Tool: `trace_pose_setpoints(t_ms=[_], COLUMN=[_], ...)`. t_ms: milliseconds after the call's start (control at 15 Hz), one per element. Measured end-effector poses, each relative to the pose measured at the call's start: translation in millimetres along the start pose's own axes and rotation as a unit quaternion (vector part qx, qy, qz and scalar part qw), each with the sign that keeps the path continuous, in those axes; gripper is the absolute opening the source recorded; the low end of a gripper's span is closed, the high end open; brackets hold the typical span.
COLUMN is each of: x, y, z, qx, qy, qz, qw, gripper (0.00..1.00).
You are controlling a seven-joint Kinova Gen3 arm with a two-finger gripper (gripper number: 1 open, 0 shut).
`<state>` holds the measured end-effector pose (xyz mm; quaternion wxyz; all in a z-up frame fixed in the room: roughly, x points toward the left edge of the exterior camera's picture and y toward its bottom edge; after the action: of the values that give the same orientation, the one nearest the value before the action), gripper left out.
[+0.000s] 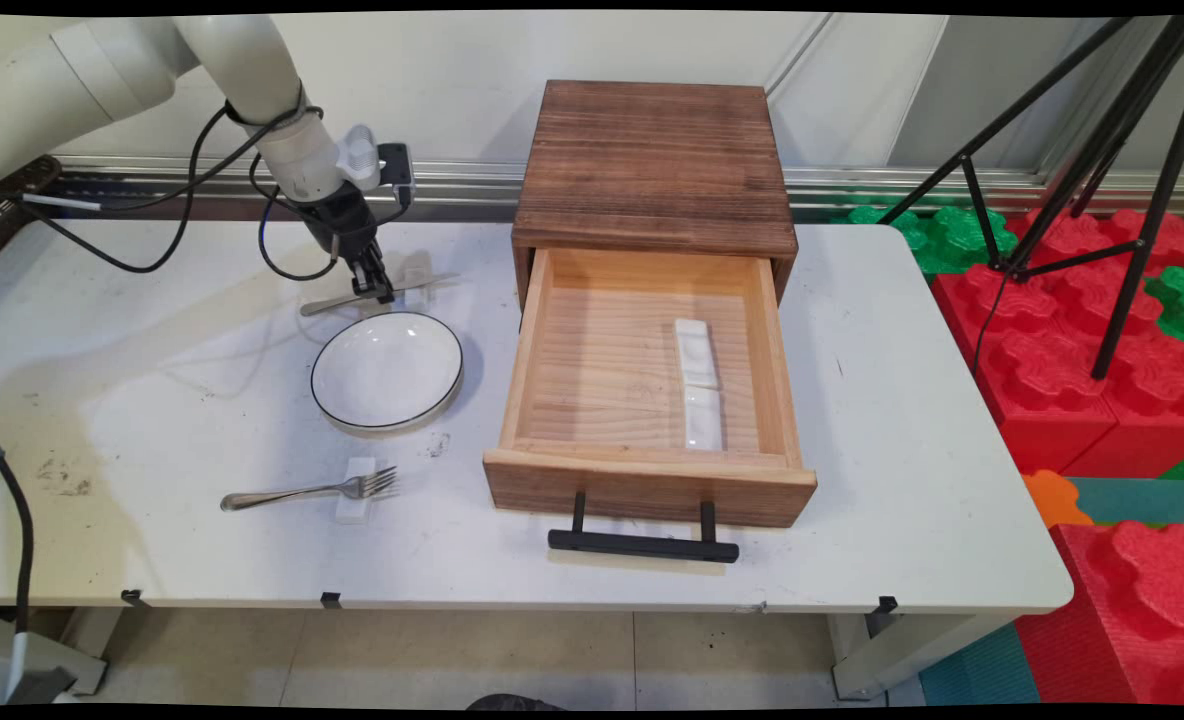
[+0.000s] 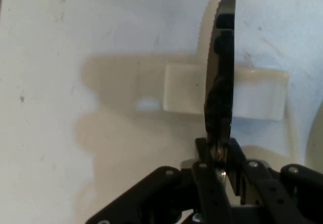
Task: Place the picked object into the drawer
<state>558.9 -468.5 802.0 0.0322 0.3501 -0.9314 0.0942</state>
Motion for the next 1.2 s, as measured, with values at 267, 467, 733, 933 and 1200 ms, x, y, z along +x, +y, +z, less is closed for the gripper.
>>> trace_pose_setpoints(t_ms=[267, 467, 733, 933, 1200], x=[-3.6, -7.6, -7.2, -1.8, 7.4], y=[2.8, 9.8, 25.8, 39.0, 53.6], z=[-14.9, -37.1, -76.3, -110.1, -151.1], qx=[0.021, 0.047, 0.08, 0.104, 0.135], qy=[0.011, 0.024, 0.046, 0.066, 0.094], qz=[-0.043, -0.086, -0.13, -0.149, -0.162], qw=[0.9988, 0.9949, 0.9873, 0.9812, 0.973], gripper=[0.0, 0.0, 0.0, 0.0, 0.0])
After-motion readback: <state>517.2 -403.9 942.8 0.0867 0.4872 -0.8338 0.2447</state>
